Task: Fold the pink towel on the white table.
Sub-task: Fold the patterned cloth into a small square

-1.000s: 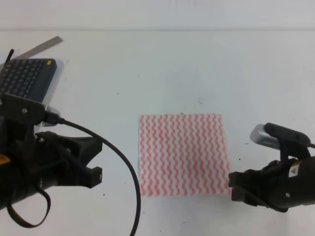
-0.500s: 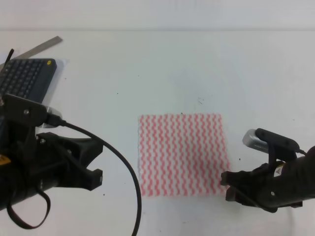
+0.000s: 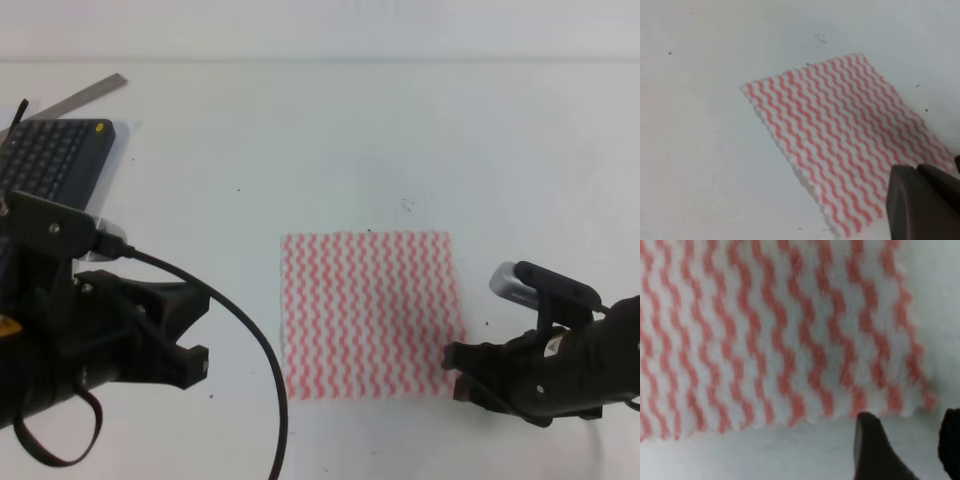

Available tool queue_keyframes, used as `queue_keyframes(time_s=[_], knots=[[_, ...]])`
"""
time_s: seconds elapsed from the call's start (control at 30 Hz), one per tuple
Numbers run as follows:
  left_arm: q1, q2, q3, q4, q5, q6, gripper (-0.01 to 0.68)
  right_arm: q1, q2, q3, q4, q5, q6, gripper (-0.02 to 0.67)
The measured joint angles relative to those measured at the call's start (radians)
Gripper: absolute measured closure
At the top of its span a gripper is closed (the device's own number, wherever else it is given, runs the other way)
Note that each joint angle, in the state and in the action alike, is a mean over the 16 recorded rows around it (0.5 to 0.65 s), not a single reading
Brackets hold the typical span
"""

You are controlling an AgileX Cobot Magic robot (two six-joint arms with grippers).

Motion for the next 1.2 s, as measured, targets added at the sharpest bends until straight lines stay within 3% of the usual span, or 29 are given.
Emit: queue_keyframes(time_s=[0.73,1.2], knots=[[0.0,-0.001,0.0,0.0,0.008,0.003,0.679,0.0,0.069,-0.018,0.034,-0.076,-0.002,0.381],[0.0,-0.002,0.0,-0.001,0.009,0.003,0.677,-0.002,0.102,-0.026,0.014,-0.081,-0.004,0.518]])
